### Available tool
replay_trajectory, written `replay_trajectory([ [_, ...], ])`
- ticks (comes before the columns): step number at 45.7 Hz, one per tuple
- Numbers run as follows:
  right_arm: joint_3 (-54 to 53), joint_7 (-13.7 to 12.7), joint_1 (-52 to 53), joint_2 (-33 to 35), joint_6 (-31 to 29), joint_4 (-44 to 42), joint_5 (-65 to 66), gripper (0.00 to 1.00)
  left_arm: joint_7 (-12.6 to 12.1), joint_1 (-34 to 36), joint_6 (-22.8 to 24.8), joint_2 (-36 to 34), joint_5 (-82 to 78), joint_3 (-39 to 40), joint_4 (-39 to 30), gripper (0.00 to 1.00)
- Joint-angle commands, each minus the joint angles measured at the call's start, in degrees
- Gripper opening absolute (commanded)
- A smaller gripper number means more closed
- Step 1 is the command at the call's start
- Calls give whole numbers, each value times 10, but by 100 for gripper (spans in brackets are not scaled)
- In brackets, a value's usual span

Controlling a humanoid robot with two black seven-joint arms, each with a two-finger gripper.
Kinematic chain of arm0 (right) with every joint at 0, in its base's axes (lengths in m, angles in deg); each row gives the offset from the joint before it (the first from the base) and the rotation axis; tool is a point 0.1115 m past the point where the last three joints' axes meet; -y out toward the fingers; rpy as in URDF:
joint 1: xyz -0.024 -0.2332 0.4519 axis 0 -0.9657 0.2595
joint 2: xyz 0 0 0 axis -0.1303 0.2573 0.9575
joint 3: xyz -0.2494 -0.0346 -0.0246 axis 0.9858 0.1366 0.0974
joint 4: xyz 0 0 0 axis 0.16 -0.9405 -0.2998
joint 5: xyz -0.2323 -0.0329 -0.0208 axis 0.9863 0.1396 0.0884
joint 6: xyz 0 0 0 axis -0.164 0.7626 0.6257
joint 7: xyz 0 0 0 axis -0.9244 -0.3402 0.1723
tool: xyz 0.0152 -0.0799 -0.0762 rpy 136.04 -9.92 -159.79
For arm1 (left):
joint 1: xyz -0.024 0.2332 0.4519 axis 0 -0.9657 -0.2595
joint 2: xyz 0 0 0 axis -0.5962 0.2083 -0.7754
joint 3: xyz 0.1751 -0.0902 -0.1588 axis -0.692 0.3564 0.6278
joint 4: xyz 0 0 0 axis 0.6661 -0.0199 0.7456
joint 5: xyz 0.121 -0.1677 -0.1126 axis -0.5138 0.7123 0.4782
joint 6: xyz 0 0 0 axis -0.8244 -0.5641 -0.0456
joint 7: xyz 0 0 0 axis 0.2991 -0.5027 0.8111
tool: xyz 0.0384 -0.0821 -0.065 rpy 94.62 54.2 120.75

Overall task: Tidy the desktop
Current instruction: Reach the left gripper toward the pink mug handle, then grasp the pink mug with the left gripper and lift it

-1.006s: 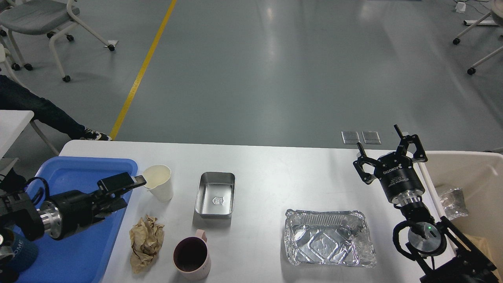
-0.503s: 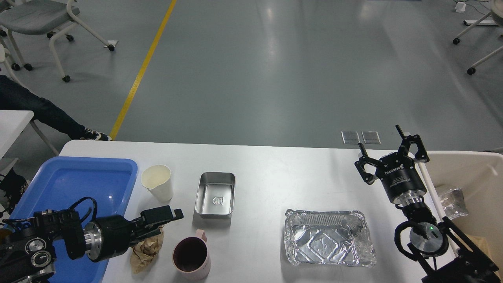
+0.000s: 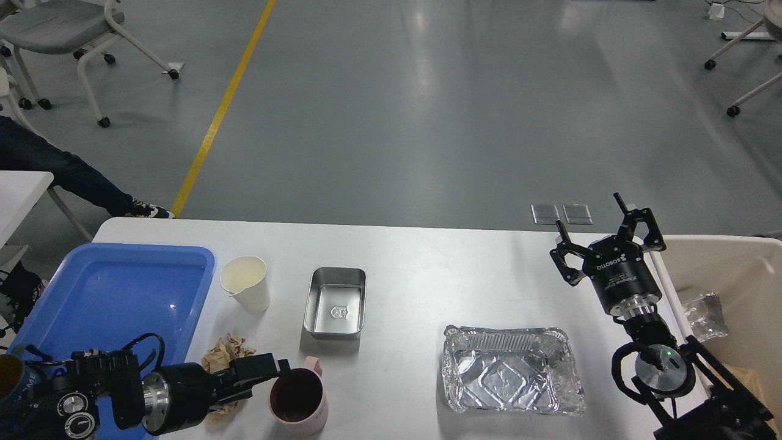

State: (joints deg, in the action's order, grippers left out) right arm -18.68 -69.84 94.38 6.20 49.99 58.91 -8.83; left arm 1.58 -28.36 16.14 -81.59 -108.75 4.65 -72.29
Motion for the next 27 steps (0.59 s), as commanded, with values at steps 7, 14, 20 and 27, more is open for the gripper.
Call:
replay_trajectory([
  [7,0,1,0,1,0,1,0,100,-21,-2,-1,15,-59,-12,3,89],
  [14,0,1,0,0,0,1,0,100,-33,-3,-1,23,-59,-14,3,84],
  [20,0,1,0,2,0,1,0,100,-42,-2,-1,23,-59,-20,6,75],
  [27,0,1,1,2,0,1,0,100,-43,-3,-1,24,-59,-29,14,60],
])
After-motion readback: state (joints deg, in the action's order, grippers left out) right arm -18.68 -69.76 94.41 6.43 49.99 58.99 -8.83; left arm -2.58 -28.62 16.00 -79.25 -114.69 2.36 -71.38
